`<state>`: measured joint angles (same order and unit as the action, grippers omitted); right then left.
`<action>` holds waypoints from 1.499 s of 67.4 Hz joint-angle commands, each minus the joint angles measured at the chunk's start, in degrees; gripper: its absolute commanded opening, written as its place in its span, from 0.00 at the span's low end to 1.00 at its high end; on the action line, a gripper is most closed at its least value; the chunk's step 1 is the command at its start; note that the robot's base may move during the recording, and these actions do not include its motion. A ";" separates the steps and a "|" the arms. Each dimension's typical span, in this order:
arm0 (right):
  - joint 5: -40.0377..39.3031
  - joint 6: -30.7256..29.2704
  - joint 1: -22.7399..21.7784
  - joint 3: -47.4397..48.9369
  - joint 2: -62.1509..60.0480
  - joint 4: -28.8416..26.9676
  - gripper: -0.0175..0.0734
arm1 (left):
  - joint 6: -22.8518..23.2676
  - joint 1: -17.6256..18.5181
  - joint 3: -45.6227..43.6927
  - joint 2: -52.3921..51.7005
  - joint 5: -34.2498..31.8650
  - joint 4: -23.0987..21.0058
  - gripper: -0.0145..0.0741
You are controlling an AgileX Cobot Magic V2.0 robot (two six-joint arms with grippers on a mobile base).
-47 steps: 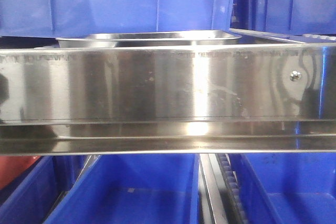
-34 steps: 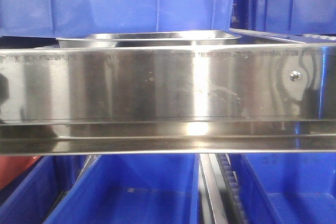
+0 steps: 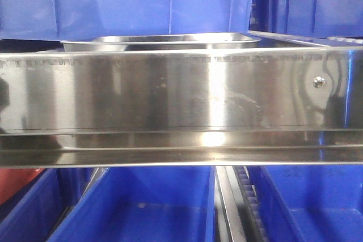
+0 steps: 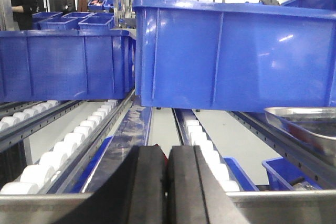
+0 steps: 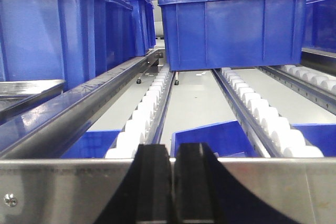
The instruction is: Stack silver trays without gaps
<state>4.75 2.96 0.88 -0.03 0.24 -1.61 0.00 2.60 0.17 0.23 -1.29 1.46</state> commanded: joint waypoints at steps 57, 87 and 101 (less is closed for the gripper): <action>4.72 0.06 -0.22 35.43 10.11 -0.19 0.18 | 0.00 -0.12 -33.27 10.41 14.35 0.54 0.15; 53.20 0.06 -0.22 60.44 44.58 -0.19 0.18 | 0.00 -0.12 -44.50 39.95 37.99 -0.50 0.15; 52.15 0.06 -0.22 60.70 52.94 -0.19 0.18 | 0.00 -0.12 -44.50 45.51 37.27 -0.94 0.15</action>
<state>57.83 3.08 0.88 59.94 50.98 -1.71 0.00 2.60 -43.79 44.38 37.20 1.16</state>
